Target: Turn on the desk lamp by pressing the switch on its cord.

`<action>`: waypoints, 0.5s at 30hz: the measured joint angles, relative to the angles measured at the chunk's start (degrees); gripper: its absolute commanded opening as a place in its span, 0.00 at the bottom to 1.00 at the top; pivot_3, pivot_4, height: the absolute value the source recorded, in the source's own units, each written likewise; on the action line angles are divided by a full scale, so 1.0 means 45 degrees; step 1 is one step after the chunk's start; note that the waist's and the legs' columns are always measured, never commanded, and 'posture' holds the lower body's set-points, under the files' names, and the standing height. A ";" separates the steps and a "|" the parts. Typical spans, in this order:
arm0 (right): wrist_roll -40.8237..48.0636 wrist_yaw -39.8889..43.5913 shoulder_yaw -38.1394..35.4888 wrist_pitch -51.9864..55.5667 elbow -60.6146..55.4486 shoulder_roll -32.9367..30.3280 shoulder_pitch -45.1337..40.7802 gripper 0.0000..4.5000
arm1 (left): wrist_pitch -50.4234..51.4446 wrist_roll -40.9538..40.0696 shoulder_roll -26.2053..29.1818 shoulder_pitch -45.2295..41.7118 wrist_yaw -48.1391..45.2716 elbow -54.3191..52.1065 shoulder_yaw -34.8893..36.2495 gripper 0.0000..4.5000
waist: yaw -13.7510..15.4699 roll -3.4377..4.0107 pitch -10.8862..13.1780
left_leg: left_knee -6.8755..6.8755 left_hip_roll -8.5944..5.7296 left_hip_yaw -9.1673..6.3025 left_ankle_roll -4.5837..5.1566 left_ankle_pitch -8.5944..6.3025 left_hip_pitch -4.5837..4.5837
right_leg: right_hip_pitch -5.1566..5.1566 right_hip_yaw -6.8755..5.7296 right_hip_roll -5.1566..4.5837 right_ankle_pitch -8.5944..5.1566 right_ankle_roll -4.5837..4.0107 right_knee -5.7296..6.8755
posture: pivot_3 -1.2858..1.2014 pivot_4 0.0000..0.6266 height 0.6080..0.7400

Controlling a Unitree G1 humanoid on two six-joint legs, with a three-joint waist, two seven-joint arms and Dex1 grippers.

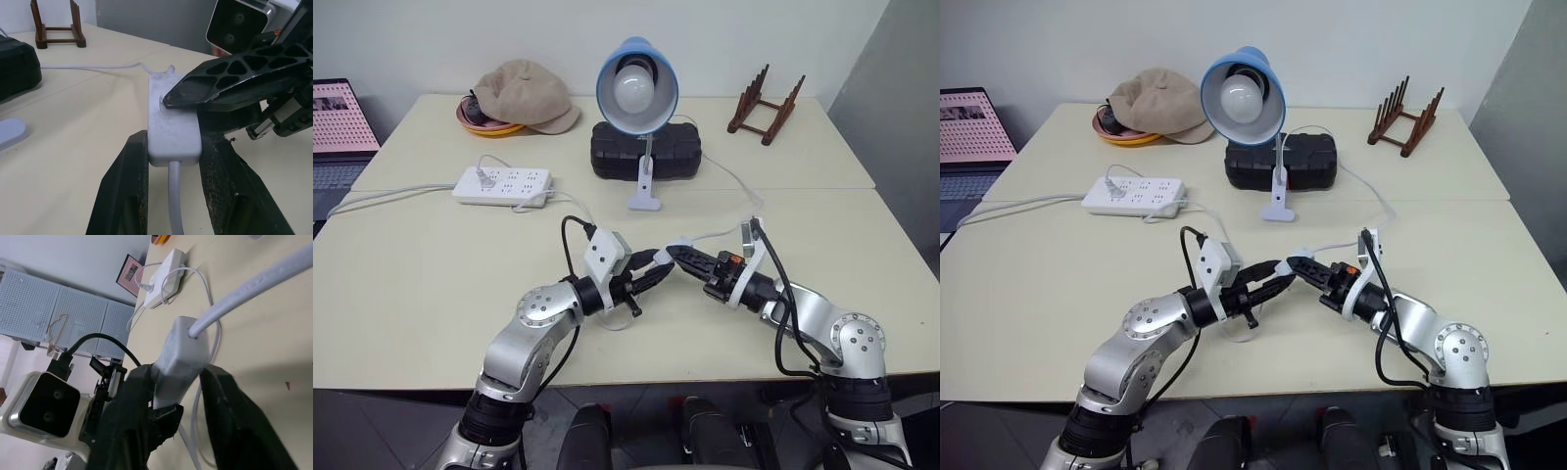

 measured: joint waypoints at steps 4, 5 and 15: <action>-0.0014 0.0042 0.0120 -0.0042 -0.0009 -0.0050 0.0007 0.11 | -0.0004 -0.0013 -0.0022 -0.0009 0.0005 -0.0001 -0.0004 0.24 | 0.0001 0.0000 0.0000 | 0.0002 -0.0001 0.0001 0.0000 0.0000 -0.0002 | -0.0001 0.0002 0.0000 0.0000 0.0000 -0.0001 | 0.52 0.24 1.00; -0.0016 0.0045 0.0127 -0.0052 -0.0009 -0.0055 0.0007 0.11 | -0.0004 -0.0013 -0.0023 -0.0009 0.0006 -0.0001 -0.0004 0.24 | 0.0001 0.0000 0.0000 | 0.0002 0.0000 0.0001 0.0000 0.0000 -0.0001 | -0.0001 0.0002 0.0000 0.0000 -0.0001 -0.0001 | 0.52 0.24 1.00; -0.0655 0.0515 0.0412 -0.0223 -0.0180 -0.0365 0.0039 0.31 | 0.0006 0.0038 0.0117 -0.0002 0.0020 -0.0001 -0.0129 0.24 | 0.0001 0.0000 0.0000 | -0.0002 0.0000 0.0001 0.0000 0.0000 -0.0004 | -0.0005 0.0001 0.0000 -0.0002 -0.0003 -0.0006 | 0.52 0.24 1.00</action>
